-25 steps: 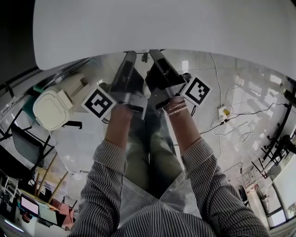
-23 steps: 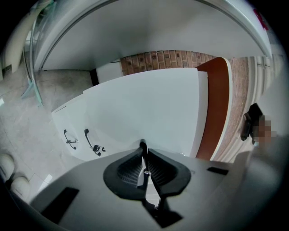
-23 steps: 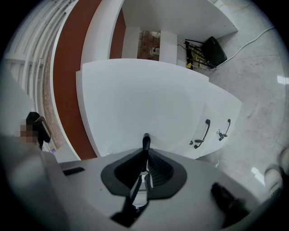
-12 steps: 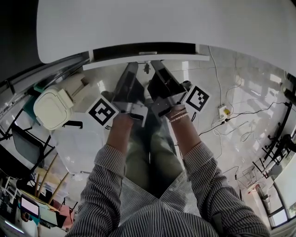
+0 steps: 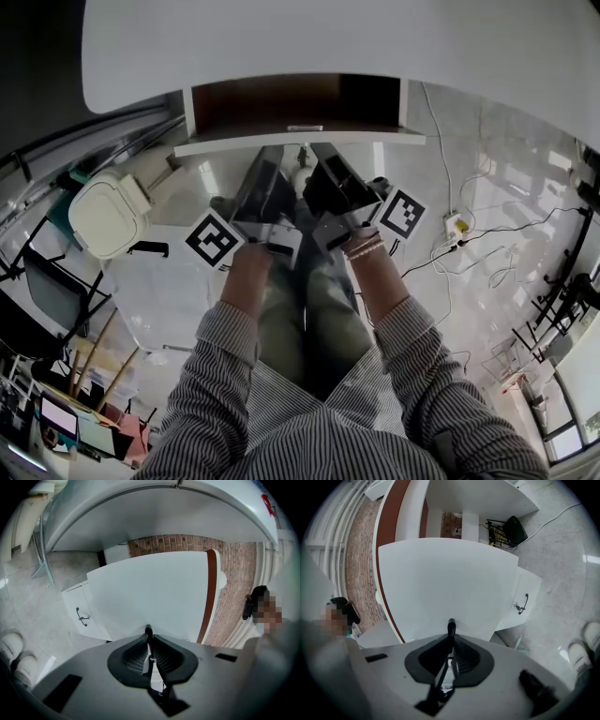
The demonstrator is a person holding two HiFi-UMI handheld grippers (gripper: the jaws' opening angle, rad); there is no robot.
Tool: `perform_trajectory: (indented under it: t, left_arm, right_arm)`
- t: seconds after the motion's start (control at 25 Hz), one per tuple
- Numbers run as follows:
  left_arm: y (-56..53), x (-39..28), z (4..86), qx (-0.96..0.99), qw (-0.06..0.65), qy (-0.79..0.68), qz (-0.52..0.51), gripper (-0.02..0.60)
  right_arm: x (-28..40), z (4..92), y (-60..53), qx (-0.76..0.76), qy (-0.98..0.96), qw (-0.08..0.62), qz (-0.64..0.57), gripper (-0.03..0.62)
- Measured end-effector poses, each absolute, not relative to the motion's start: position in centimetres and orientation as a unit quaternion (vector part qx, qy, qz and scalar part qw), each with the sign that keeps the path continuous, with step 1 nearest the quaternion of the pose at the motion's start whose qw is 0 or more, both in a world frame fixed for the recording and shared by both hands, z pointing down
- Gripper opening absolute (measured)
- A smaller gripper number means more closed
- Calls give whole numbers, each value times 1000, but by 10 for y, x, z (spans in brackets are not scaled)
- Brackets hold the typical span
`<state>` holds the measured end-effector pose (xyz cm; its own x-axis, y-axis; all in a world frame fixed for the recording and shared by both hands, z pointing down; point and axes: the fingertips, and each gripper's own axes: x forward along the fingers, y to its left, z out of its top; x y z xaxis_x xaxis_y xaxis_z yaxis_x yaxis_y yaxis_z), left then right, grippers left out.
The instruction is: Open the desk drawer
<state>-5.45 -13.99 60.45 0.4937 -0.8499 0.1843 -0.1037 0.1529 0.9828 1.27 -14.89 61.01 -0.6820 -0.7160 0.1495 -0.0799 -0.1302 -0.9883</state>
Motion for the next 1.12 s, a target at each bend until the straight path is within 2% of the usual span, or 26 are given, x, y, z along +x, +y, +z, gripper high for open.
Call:
perform_trajectory:
  t: [1.12]
  left_arm:
    - [-118,-49,625,582,649,-417,-256,44]
  right_arm:
    - [19,630,-128,-345,614,213,-677,40]
